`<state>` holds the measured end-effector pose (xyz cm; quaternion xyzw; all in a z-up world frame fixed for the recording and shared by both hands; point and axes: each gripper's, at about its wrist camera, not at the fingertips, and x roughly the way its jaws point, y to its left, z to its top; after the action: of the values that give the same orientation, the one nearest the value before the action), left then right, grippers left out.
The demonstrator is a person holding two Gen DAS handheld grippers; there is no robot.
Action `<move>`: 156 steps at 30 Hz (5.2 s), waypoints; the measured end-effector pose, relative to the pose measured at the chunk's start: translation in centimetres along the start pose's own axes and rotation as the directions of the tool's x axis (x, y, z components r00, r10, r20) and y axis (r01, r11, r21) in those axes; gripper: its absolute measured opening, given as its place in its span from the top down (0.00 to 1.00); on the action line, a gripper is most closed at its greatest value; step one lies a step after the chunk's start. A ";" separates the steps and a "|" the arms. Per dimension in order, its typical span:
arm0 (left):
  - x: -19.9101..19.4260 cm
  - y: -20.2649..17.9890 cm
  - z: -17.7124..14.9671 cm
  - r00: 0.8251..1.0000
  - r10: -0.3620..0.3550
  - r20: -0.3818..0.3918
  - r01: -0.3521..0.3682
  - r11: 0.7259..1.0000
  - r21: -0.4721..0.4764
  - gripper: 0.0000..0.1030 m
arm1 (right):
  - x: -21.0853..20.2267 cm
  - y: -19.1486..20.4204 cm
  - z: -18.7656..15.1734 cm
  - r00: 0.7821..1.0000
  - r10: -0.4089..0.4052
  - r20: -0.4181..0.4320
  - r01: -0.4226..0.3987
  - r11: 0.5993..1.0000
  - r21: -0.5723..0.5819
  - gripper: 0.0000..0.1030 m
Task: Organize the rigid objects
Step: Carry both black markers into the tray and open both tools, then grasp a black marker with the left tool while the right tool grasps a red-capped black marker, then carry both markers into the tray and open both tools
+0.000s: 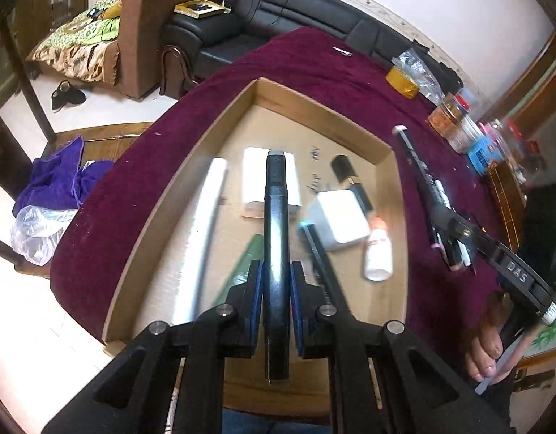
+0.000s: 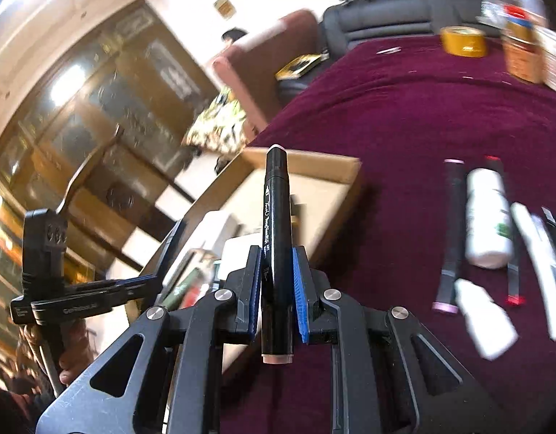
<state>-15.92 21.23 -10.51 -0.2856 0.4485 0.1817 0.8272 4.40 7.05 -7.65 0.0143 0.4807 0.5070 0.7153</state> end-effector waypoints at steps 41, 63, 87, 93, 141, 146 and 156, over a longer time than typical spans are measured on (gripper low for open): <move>-1.3 -0.6 -0.6 0.998 0.021 0.059 -0.024 0.999 0.046 0.54 | -0.3 2.1 -0.4 1.000 0.001 0.011 -0.001 0.998 -0.068 0.52; 3.7 -16.9 -2.8 0.988 -0.131 -0.086 0.149 0.954 0.261 0.54 | -8.4 -15.2 -2.2 0.984 -0.076 0.158 0.039 0.973 0.227 0.52; 10.5 -20.7 1.8 0.982 -0.108 -0.157 0.139 0.969 0.203 0.54 | -9.8 -17.9 -2.2 0.967 -0.133 0.216 0.058 0.946 0.320 0.52; 13.7 -23.4 3.6 0.989 0.014 -0.149 0.030 0.956 0.292 0.65 | -9.3 -16.8 -2.1 0.970 -0.131 0.205 0.073 0.960 0.270 0.52; 8.2 -16.3 -3.9 0.971 -0.144 -0.191 0.191 0.947 0.257 0.84 | -9.1 -10.7 -8.4 0.855 -0.499 -0.138 0.507 0.861 0.029 0.64; 9.2 -17.2 -3.0 0.974 -0.122 -0.191 0.174 0.943 0.284 0.81 | -8.3 -11.2 -8.2 0.848 -0.515 -0.130 0.525 0.848 0.067 0.65; 10.7 -19.8 -3.2 0.988 -0.034 -0.148 0.089 0.918 0.386 0.77 | -9.7 -11.1 -10.2 0.856 -0.512 -0.074 0.517 0.845 0.138 0.85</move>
<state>-1.25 4.42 -14.84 -0.1405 0.5226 0.0421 0.8398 4.92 -10.30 -12.24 -0.0687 0.5164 0.2587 0.8135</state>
